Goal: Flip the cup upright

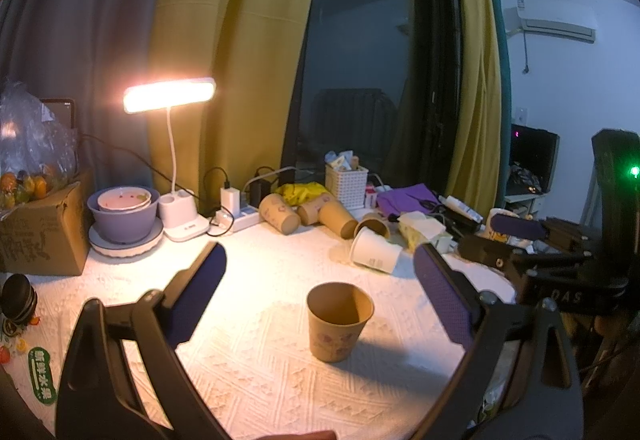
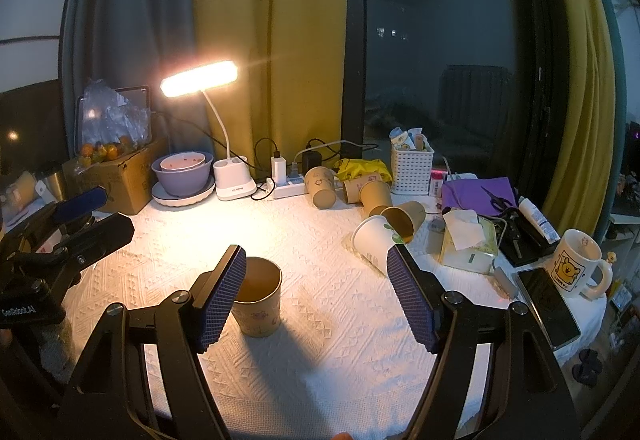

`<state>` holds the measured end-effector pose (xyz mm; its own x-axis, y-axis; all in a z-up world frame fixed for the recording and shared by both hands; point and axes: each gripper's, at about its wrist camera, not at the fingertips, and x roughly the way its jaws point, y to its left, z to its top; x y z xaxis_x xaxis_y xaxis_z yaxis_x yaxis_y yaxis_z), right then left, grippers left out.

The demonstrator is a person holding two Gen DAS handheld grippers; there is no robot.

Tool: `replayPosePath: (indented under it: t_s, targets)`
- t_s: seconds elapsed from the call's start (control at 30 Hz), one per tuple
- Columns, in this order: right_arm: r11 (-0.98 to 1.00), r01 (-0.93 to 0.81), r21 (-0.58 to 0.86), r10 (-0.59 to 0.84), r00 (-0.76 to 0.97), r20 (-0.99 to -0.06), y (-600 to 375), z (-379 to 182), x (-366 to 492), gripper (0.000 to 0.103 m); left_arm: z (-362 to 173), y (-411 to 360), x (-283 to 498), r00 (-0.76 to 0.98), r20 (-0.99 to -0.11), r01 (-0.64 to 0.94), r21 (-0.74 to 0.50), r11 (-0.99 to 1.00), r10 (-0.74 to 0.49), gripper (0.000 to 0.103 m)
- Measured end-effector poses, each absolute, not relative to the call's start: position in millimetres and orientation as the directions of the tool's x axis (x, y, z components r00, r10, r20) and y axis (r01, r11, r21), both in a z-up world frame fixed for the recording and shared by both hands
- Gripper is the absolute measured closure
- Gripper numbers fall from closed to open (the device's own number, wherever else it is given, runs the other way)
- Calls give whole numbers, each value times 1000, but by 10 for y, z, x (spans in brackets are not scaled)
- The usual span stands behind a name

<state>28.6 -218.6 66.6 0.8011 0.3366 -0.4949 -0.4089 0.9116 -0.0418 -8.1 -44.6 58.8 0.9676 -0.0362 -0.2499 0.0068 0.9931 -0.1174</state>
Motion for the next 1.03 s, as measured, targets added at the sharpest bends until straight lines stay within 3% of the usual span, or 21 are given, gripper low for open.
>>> replayPosePath:
  t_s: [1.03]
  targets:
    - [911, -410, -41, 337, 799, -499, -2187, 648, 295, 27, 569, -469, -103, 968, -247, 9, -115, 993, -37, 7]
